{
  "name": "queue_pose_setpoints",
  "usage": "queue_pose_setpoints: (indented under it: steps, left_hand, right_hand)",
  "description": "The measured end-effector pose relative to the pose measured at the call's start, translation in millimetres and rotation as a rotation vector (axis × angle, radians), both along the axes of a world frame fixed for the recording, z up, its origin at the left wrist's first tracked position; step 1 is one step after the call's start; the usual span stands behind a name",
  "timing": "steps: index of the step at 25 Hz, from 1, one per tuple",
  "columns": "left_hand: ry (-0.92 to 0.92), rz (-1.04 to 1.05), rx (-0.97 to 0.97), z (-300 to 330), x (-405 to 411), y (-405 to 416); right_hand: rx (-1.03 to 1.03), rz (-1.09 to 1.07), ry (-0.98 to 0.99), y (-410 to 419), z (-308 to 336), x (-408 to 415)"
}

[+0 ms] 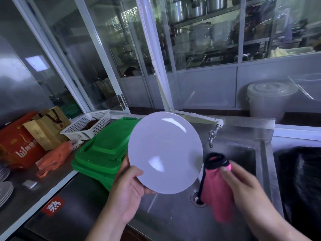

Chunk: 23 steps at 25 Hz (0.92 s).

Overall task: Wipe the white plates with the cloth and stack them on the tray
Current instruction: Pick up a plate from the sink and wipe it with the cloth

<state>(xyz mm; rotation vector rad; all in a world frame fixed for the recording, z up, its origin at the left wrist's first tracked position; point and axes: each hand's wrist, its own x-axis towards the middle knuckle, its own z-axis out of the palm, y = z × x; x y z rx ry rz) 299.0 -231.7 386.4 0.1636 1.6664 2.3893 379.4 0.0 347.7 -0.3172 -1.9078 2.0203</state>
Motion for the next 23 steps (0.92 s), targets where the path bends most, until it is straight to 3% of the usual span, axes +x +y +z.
queue_pose_setpoints:
  steps: [2, 3, 6, 8, 12, 18, 23]
  left_hand:
    - [-0.015, -0.005, 0.001, -4, 0, 0]
    - [-0.017, -0.008, 0.001, -5, 0, 1]
    - [-0.012, -0.069, -0.006, -4, 4, 9]
    - [-0.003, -0.136, -0.029, 1, 10, 10]
    - [-0.003, -0.146, -0.078, 2, 18, -1]
    - [0.024, -0.082, 0.002, 3, 21, -8]
    - [0.065, -0.016, 0.092, 9, 18, -10]
  right_hand:
    - [-0.004, -0.111, 0.144, 1, 22, -6]
    - [0.097, -0.089, 0.258, -4, 32, -7]
    - [0.916, 0.155, 0.447, -32, 41, -19]
    - [1.234, 0.313, 0.422, -45, 31, -31]
    - [1.378, 0.504, 0.436, -36, 33, -53]
    - [1.525, 0.334, 0.423, -4, 44, -85]
    - [1.4, 0.274, 0.32, 16, 16, -69]
